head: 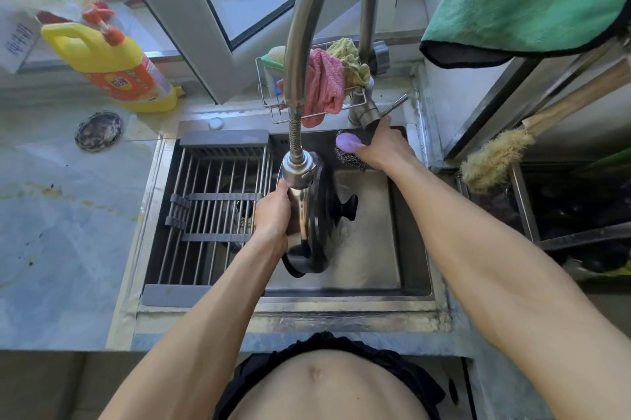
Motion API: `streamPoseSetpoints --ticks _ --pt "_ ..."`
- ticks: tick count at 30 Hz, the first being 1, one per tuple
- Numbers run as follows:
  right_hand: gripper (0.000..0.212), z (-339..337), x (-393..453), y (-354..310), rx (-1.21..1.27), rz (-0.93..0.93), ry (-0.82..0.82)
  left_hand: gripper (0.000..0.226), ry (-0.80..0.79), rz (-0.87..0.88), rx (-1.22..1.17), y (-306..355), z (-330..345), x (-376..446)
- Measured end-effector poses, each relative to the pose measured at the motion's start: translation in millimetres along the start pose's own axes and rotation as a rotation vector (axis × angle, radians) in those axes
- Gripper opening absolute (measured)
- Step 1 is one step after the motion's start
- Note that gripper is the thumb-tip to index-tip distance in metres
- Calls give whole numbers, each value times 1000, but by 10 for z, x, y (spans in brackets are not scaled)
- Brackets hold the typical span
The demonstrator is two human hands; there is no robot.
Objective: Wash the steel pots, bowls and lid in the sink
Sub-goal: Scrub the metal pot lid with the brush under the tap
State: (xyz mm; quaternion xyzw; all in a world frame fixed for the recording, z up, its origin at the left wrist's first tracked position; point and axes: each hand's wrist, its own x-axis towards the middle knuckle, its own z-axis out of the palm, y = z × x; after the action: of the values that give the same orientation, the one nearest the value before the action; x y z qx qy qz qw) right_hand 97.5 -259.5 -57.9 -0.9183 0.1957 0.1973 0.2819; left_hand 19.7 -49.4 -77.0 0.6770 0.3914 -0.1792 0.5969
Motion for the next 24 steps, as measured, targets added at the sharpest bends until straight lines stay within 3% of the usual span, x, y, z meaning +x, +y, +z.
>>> streamPoseSetpoints --ticks 6,8,13,18,21,24 --pt "29 149 -344 393 -25 55 -29 38 -15 18 28 -55 145 -32" --pt "15 252 -485 644 56 94 -7 40 -29 84 114 -106 278 -67" --pt "14 375 -888 1124 233 136 166 37 -151 305 516 -273 567 -130" --pt "13 372 -1175 1315 324 77 304 22 -421 390 643 -457 720 -333" --pt "15 370 -1326 1333 318 52 335 25 -580 378 631 -589 787 -438" --pt "18 408 -1406 1338 312 32 374 23 -683 401 774 -759 876 -402"
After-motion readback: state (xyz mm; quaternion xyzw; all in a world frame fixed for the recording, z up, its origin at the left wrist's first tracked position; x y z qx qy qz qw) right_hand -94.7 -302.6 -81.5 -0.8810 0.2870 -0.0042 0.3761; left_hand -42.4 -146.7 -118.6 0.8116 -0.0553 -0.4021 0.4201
